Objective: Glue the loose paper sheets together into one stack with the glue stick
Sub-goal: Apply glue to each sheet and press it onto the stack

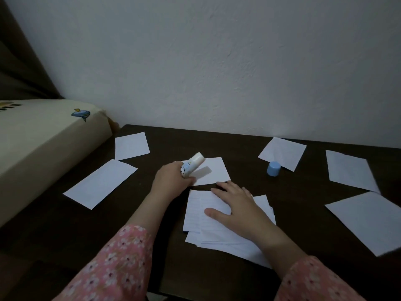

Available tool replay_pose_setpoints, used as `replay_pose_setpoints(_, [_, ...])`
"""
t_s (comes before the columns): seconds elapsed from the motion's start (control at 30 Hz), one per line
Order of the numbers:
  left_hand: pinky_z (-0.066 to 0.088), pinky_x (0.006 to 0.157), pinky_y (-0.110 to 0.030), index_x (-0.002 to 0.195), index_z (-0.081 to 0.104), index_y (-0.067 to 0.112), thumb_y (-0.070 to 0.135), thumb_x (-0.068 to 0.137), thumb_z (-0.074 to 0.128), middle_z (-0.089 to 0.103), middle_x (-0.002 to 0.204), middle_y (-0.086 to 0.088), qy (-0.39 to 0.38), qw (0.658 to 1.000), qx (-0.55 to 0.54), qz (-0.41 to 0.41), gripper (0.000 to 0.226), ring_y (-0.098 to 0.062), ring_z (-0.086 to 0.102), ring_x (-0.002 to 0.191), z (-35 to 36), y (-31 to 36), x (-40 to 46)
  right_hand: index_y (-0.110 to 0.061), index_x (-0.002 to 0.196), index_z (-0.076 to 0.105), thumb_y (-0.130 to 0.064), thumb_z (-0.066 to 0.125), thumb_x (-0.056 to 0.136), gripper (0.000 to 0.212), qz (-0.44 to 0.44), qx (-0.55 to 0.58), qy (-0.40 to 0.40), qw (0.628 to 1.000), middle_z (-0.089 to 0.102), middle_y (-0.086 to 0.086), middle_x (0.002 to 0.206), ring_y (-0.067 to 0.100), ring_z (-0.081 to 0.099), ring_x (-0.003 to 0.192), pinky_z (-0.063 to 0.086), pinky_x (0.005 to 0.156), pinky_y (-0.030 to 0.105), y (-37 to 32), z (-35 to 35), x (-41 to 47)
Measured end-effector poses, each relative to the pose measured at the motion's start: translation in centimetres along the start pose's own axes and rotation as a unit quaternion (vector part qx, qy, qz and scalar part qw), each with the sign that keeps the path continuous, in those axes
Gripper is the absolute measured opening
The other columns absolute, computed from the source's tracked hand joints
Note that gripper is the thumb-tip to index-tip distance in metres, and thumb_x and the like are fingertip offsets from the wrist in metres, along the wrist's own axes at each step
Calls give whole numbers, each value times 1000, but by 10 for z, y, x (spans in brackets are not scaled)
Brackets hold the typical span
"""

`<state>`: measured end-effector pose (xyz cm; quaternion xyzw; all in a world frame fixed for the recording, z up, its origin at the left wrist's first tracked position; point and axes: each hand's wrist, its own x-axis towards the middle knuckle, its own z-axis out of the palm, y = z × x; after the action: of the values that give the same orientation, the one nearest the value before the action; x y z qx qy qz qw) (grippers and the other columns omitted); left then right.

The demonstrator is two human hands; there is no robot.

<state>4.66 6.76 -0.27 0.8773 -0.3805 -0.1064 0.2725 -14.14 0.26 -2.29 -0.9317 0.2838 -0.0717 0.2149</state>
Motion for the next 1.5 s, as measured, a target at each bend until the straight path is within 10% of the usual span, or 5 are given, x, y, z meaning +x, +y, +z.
replay_pose_setpoints(0.17, [47,82,-28,121,59,22,32,79,75,65,112,2,9,999,-40,27,46,-11,57,95,4,6,-7,-36,124,56,-53,60,86,41,1,72,129,989,50,-18,121,0,42,115,40,100,28,2,-18,3])
replay_pose_setpoints(0.67, [39,91,-36,108,56,26,44,84,66,63,106,4,54,997,63,-5,32,-16,56,101,8,17,-1,-36,136,49,-55,42,95,46,61,-53,77,994,39,-17,143,8,27,135,20,111,42,42,-24,22])
replay_pose_setpoints(0.97, [46,73,-26,144,20,30,17,93,57,43,114,9,-28,973,-217,74,64,-6,52,91,-1,42,-6,-35,135,50,-39,46,97,38,72,-15,153,985,43,-12,134,7,33,127,24,107,35,58,-28,22])
replay_pose_setpoints(1.3, [51,80,-32,105,66,19,45,76,67,66,103,-9,-15,829,-559,-18,39,-15,58,81,12,55,-9,-41,139,43,-57,45,92,50,102,-34,84,991,25,-15,154,11,11,144,7,116,45,60,-27,22])
replay_pose_setpoints(1.5, [52,89,-37,116,56,14,36,94,54,65,105,-7,-76,887,-455,-7,31,-13,60,82,22,62,-9,-44,141,38,-59,46,91,53,101,-42,60,992,19,-14,157,15,7,146,5,116,48,61,-28,23])
